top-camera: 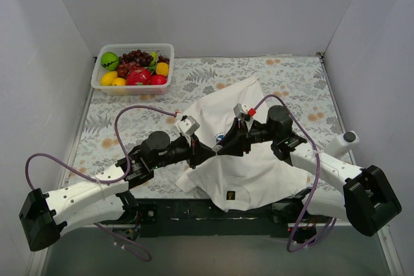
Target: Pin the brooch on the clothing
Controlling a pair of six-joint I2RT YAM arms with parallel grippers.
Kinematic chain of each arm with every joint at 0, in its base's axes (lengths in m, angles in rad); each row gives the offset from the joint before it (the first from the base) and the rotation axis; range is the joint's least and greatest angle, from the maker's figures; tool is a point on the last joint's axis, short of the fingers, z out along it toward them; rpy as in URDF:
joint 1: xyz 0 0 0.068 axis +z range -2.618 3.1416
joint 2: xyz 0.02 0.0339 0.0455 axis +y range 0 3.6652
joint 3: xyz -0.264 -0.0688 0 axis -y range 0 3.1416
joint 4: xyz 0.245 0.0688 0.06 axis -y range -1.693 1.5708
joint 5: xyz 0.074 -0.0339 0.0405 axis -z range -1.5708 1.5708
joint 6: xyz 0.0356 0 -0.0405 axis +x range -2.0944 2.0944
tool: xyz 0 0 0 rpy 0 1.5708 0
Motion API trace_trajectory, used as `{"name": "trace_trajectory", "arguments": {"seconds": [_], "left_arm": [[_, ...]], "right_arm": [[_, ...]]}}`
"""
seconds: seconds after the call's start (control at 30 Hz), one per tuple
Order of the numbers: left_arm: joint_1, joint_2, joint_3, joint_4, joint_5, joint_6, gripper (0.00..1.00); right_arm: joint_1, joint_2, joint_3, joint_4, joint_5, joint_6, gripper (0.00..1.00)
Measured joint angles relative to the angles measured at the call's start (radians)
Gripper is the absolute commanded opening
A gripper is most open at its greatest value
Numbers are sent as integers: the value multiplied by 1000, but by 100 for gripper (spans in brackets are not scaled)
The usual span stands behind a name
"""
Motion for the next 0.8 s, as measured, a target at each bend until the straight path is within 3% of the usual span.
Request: {"name": "trace_trajectory", "arguments": {"seconds": [0.23,0.37,0.53,0.63,0.8], "left_arm": [[0,9,0,-1,8,11,0],[0,6,0,-3,8,18,0],[7,-5,0,-9,8,23,0],[14,-16,0,-8,16,29,0],[16,-40,0,11,47,47,0]], "right_arm": [[0,16,0,2,-6,8,41],[0,16,0,0,-20,7,56],[0,-9,2,-61,-31,-45,63],[0,-36,7,-103,-34,-80,61],[0,-49,12,-107,-64,-93,48]]}}
